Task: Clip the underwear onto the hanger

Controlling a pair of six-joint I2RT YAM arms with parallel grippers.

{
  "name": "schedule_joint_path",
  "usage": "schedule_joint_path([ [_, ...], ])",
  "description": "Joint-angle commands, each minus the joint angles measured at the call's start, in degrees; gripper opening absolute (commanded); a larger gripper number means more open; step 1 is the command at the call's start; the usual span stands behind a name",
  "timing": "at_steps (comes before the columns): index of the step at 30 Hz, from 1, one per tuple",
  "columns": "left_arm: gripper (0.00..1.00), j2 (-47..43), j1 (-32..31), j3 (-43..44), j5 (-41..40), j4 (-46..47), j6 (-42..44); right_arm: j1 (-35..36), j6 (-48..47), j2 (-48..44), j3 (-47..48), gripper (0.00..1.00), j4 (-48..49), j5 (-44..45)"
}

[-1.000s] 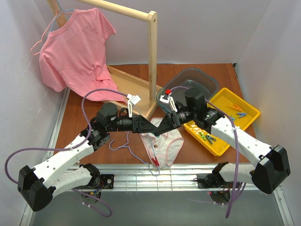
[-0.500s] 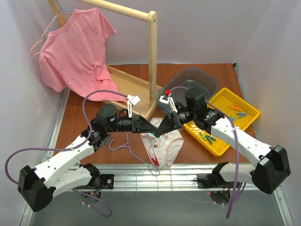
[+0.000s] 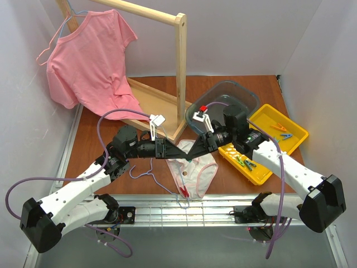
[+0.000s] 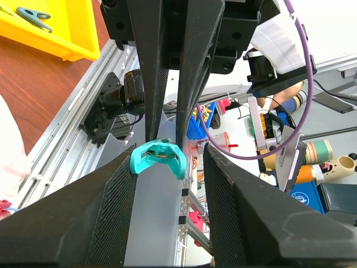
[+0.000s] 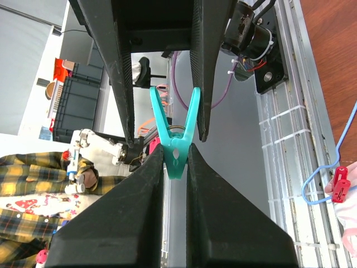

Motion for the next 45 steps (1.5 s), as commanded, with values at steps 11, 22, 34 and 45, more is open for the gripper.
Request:
schedule_joint_path([
  [11,0.26,1.30,-1.44,0.03,-0.24,2.70,-1.09,-0.21,-1.40,-0.97,-0.55,0.01,1.18,-1.65],
  [22,0.00,2.98,-1.61,0.47,0.20,2.79,-0.65,-0.30,-1.67,-0.18,-0.19,0.13,1.09,-1.91],
  [34,0.00,1.48,-1.53,2.40,-9.73,-12.50,2.34,-9.61,-2.54,-4.66,-1.51,0.84,-1.62,0.19],
  [45,0.00,-1.77,-1.44,3.46,-33.27,-32.17,-2.31,-9.79,-21.26,-4.74,6.93,0.82,-22.11,25.21],
])
